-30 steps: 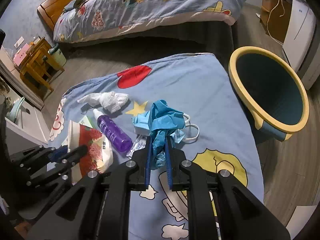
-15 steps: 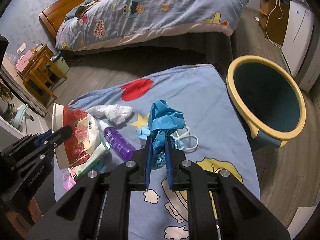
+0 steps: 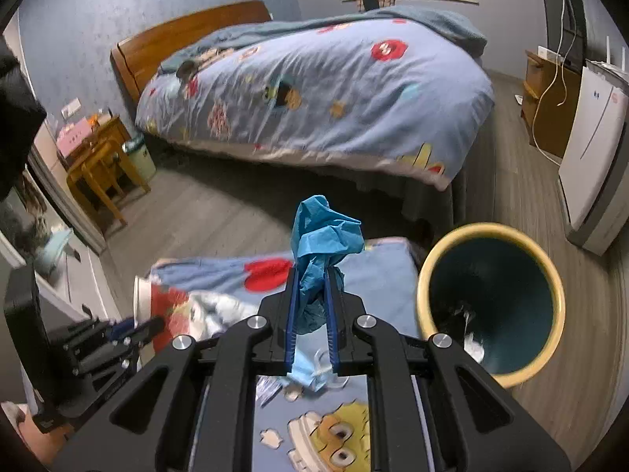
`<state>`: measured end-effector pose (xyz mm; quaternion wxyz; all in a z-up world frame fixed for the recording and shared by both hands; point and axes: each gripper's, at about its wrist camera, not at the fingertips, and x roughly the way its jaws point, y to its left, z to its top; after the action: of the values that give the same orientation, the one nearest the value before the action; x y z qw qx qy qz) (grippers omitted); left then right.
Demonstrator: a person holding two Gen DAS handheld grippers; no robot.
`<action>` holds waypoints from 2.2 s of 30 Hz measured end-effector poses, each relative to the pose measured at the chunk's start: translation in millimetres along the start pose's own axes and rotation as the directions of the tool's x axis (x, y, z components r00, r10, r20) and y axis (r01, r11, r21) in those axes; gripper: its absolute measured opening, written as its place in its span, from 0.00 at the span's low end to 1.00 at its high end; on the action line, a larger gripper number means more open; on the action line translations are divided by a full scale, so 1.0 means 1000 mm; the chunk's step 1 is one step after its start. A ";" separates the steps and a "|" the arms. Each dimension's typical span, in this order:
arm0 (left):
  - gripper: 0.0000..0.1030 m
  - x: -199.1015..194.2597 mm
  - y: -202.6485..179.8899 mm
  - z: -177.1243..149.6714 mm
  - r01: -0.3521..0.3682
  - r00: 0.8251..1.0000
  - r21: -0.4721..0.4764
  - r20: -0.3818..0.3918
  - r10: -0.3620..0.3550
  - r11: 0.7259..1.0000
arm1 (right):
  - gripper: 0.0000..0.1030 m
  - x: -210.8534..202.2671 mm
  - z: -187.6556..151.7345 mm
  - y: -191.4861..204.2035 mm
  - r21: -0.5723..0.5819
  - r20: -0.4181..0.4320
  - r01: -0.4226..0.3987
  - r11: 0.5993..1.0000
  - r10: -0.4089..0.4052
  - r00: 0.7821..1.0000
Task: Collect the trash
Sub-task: 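Carry the blue gloves and paper cup over the teal bin with both grippers, then open both grippers to drop the gloves and paper cup into the bin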
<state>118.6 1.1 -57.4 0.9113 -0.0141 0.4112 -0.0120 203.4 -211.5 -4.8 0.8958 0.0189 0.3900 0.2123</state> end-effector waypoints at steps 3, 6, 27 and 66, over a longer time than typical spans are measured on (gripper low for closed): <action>0.14 -0.005 -0.003 0.006 0.002 1.000 0.007 0.021 -0.002 1.000 | 0.12 0.002 0.007 -0.019 0.022 0.009 -0.010 1.000 0.010 1.000; 0.14 -0.010 -0.006 0.010 0.019 0.999 0.013 0.038 -0.019 1.000 | 0.12 0.009 0.010 -0.040 0.108 0.000 -0.057 0.992 0.057 0.998; 0.14 0.032 -0.098 0.046 0.065 0.998 0.197 0.011 -0.068 0.978 | 0.12 0.007 0.010 -0.154 0.252 -0.033 0.041 0.967 -0.034 0.999; 0.29 0.163 -0.275 0.053 0.276 0.960 0.388 -0.151 -0.234 0.879 | 0.13 0.066 -0.057 -0.276 0.485 -0.281 0.263 0.834 -0.136 0.950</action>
<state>263.2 -278.7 -135.1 0.8631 0.1218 0.4392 -0.2176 303.9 -443.5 -144.5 0.8223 0.1921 0.5356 0.0051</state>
